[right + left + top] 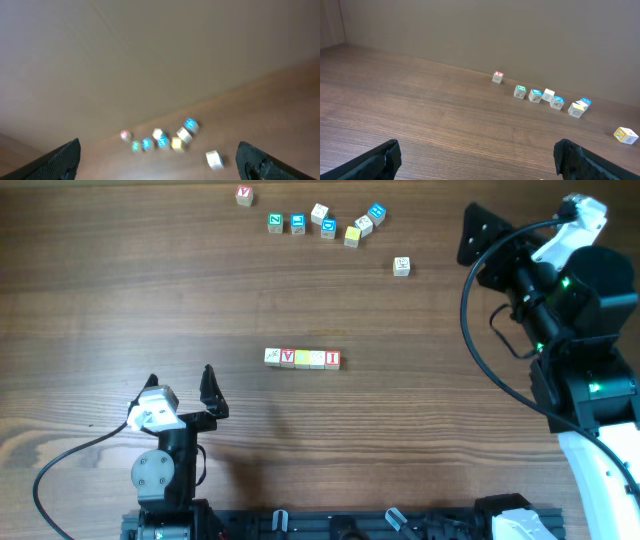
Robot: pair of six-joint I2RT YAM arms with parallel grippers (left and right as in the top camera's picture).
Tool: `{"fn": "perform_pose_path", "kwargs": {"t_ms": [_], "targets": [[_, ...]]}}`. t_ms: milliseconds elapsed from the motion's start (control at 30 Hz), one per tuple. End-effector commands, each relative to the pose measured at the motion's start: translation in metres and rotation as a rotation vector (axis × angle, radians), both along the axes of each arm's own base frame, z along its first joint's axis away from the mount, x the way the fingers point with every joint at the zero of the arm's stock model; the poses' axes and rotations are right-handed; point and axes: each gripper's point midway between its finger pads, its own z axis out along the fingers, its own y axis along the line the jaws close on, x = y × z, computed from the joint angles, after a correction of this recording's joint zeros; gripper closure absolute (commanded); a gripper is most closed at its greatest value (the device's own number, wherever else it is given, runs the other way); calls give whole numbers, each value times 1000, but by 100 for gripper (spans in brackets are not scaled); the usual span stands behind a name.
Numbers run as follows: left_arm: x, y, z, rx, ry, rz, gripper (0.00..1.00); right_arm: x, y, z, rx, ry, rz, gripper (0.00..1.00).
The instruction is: Form a horizontal line
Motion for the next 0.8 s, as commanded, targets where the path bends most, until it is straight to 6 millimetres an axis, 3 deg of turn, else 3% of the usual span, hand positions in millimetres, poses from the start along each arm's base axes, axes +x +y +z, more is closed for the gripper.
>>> {"fn": "perform_pose_path", "kwargs": {"t_ms": [0, 200, 600, 700, 767], "targets": [[0, -4, 0, 22, 2, -21, 0, -1, -4, -52, -29, 196, -17, 0], [0, -4, 0, 22, 2, -21, 0, -18, -6, -102, -29, 193, -16, 0], [0, -4, 0, 22, 2, -21, 0, -95, -17, -201, -7, 32, -18, 0], [0, -4, 0, 22, 2, -21, 0, -105, -18, -216, -1, -7, -18, 0], [0, -4, 0, 22, 2, -21, 0, -110, -19, -214, 7, -67, -18, 0]]}}
